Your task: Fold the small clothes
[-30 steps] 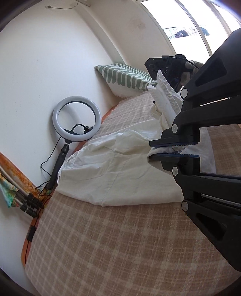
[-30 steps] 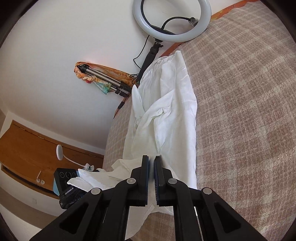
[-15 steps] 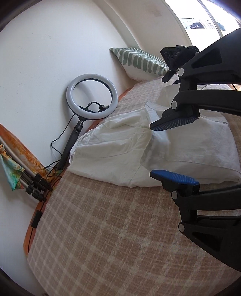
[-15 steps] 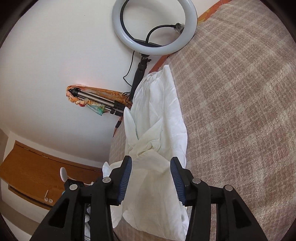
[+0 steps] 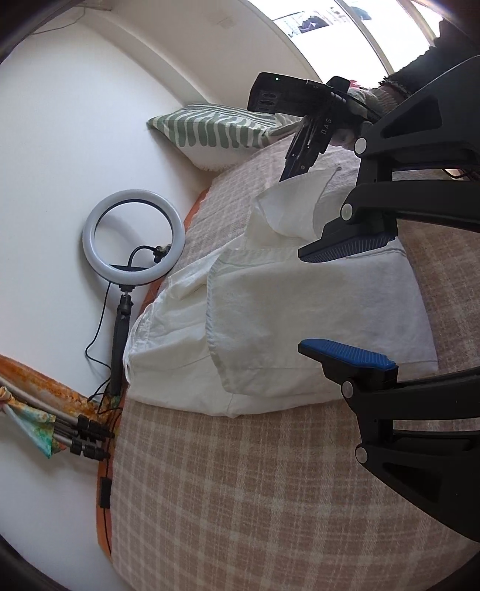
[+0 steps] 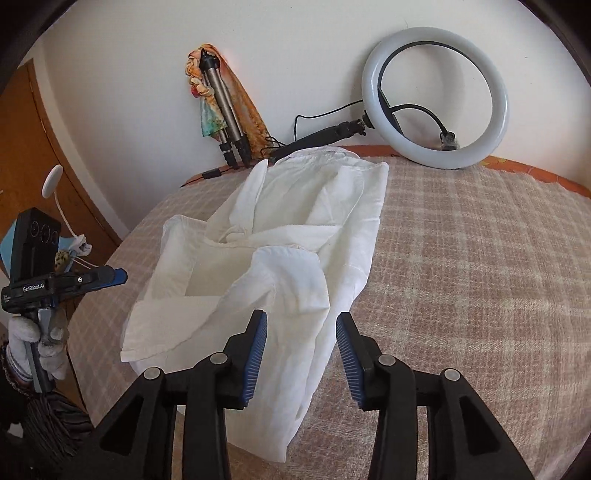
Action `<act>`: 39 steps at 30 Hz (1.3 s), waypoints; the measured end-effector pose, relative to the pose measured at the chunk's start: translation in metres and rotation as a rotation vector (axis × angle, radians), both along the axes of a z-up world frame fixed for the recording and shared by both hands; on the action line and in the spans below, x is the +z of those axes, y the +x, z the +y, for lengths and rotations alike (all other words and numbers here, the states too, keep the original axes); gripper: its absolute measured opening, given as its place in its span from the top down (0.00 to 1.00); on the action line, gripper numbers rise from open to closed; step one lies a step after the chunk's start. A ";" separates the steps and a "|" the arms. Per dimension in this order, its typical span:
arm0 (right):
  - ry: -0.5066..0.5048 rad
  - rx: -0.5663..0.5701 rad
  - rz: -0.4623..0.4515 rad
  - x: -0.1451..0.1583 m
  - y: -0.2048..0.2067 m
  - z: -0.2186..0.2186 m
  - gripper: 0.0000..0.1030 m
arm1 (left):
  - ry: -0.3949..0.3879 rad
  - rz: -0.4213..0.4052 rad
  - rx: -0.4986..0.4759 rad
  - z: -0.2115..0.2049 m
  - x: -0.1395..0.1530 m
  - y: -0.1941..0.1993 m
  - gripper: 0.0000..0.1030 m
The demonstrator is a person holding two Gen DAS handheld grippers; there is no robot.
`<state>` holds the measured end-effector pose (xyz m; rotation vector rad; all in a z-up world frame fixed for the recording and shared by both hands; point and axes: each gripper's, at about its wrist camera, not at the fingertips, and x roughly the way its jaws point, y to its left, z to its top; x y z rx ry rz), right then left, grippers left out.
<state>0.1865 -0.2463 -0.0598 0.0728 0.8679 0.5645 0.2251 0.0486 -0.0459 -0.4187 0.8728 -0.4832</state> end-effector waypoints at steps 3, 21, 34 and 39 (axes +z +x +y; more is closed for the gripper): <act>0.023 0.014 0.035 -0.008 0.012 0.008 0.53 | -0.015 0.029 -0.029 -0.014 -0.006 0.008 0.61; 0.123 -0.204 0.116 -0.010 0.053 -0.020 0.95 | 0.145 -0.033 0.089 -0.008 -0.013 0.027 0.61; 0.159 -0.075 0.156 -0.021 0.042 -0.003 0.69 | 0.075 0.110 0.125 0.019 -0.045 0.039 0.65; 0.158 -0.057 0.166 -0.023 0.041 0.003 0.87 | 0.024 0.125 0.141 0.022 -0.050 0.039 0.86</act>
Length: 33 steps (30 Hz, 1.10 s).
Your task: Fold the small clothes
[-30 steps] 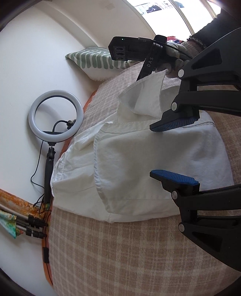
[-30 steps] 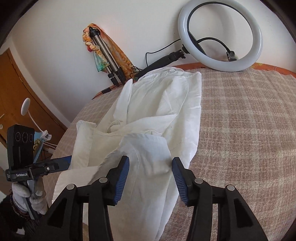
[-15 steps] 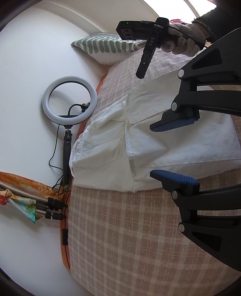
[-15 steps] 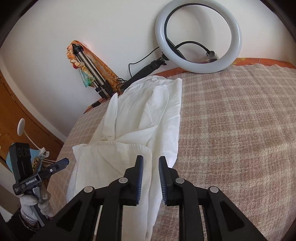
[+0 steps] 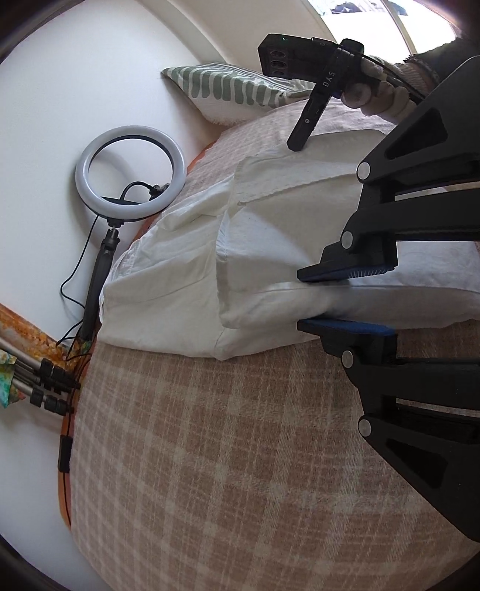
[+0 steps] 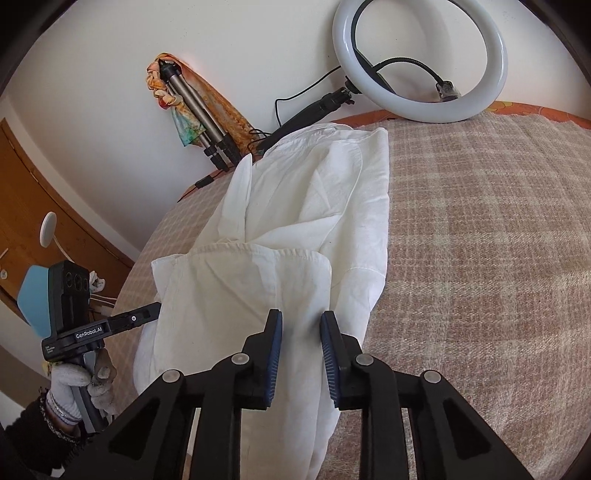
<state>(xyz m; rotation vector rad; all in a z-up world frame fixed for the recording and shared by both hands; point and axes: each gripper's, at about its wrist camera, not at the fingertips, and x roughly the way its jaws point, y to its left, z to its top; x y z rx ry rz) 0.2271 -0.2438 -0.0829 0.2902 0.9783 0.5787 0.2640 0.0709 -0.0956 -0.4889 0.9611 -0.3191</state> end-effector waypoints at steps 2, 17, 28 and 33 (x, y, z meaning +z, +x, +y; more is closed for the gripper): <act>0.003 -0.004 0.001 0.000 -0.001 0.001 0.96 | 0.000 -0.012 0.006 0.000 0.004 -0.003 0.91; -0.196 -0.071 -0.072 0.010 -0.009 0.004 0.76 | 0.190 -0.102 0.028 -0.008 0.023 -0.007 0.85; -0.180 0.130 -0.254 0.041 -0.025 0.069 0.76 | 0.191 -0.139 -0.102 -0.045 0.020 0.000 0.85; -0.262 0.030 -0.117 -0.001 0.001 0.063 0.83 | 0.227 -0.109 -0.062 -0.040 0.008 0.006 0.85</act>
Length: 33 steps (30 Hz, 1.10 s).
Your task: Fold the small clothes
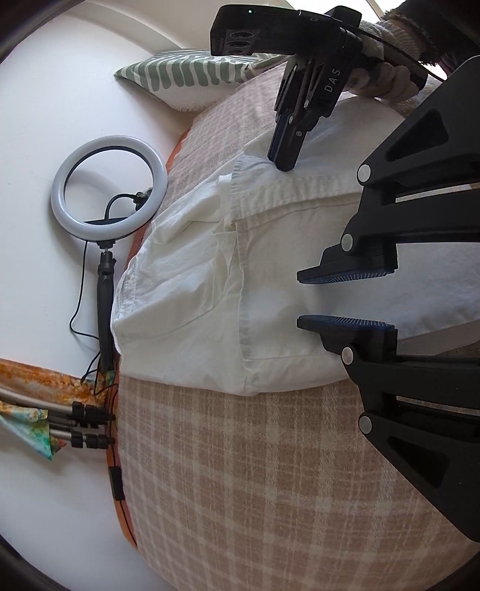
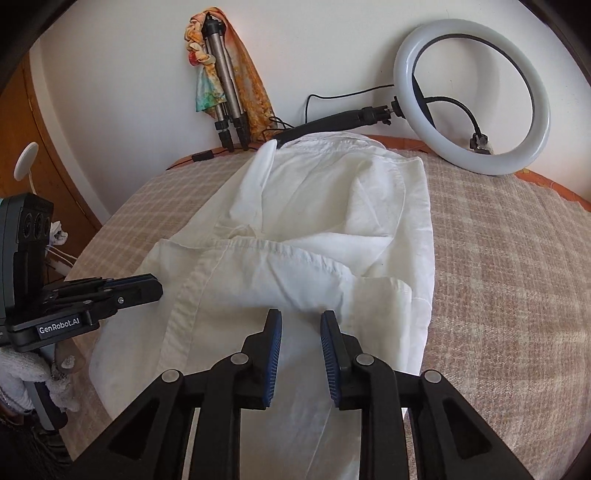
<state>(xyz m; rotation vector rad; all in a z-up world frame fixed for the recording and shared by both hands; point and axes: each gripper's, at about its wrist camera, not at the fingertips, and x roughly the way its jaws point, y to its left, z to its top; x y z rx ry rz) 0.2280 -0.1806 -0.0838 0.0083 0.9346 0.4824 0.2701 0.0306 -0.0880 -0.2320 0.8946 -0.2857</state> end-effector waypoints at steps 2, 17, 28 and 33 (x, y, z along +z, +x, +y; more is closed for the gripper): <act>0.047 -0.025 0.032 -0.012 0.004 -0.011 0.84 | 0.023 -0.017 0.013 0.003 -0.004 0.000 0.85; 0.175 -0.095 -0.024 0.049 -0.006 -0.062 0.69 | -0.014 -0.106 0.048 0.040 0.060 0.010 0.60; 0.186 -0.140 0.001 0.051 0.089 -0.091 0.49 | -0.053 0.007 0.037 0.079 0.036 0.092 0.59; 0.171 -0.114 0.041 0.029 0.128 -0.077 0.49 | -0.071 0.063 0.019 0.072 0.013 0.134 0.59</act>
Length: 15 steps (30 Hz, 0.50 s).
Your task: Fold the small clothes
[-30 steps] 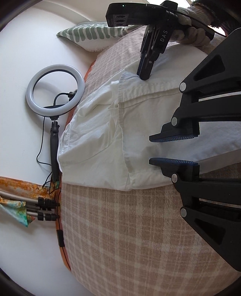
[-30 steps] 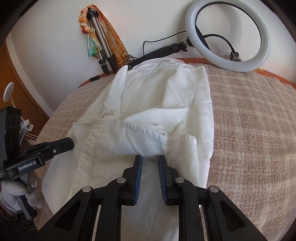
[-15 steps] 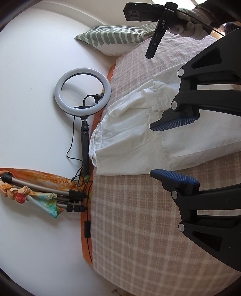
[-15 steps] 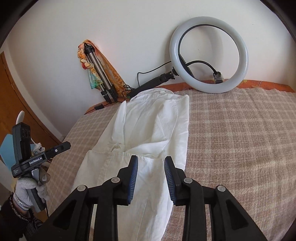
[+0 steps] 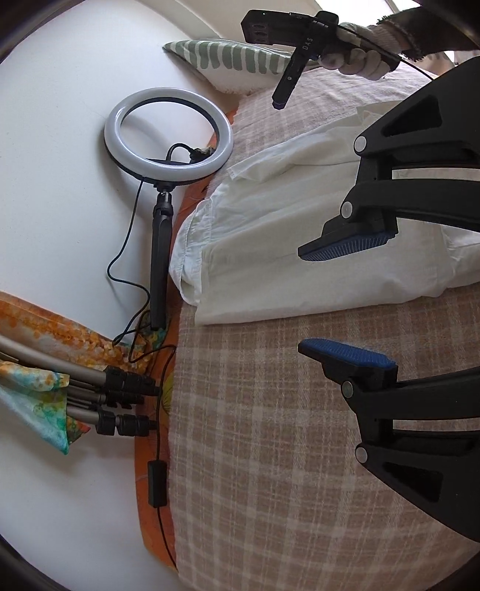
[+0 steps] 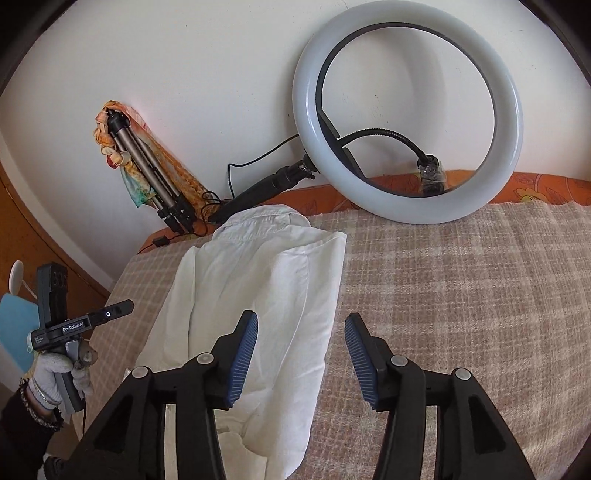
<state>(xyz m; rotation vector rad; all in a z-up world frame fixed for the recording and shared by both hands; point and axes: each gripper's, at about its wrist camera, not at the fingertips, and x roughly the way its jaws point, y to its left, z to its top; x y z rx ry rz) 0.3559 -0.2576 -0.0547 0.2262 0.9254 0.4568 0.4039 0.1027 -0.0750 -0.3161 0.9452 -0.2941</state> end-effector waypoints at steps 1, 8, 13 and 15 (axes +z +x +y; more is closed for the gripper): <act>0.003 0.006 0.011 -0.005 0.008 0.003 0.49 | -0.005 0.003 -0.004 -0.001 -0.003 0.008 0.59; 0.048 0.018 0.053 -0.034 0.055 0.010 0.49 | -0.053 0.036 0.006 -0.006 -0.026 0.055 0.56; 0.071 0.027 0.070 -0.048 0.076 0.015 0.49 | 0.012 -0.013 0.005 -0.021 -0.032 0.066 0.56; 0.074 0.031 0.083 -0.055 0.083 0.017 0.49 | 0.051 -0.030 0.005 -0.030 -0.032 0.072 0.56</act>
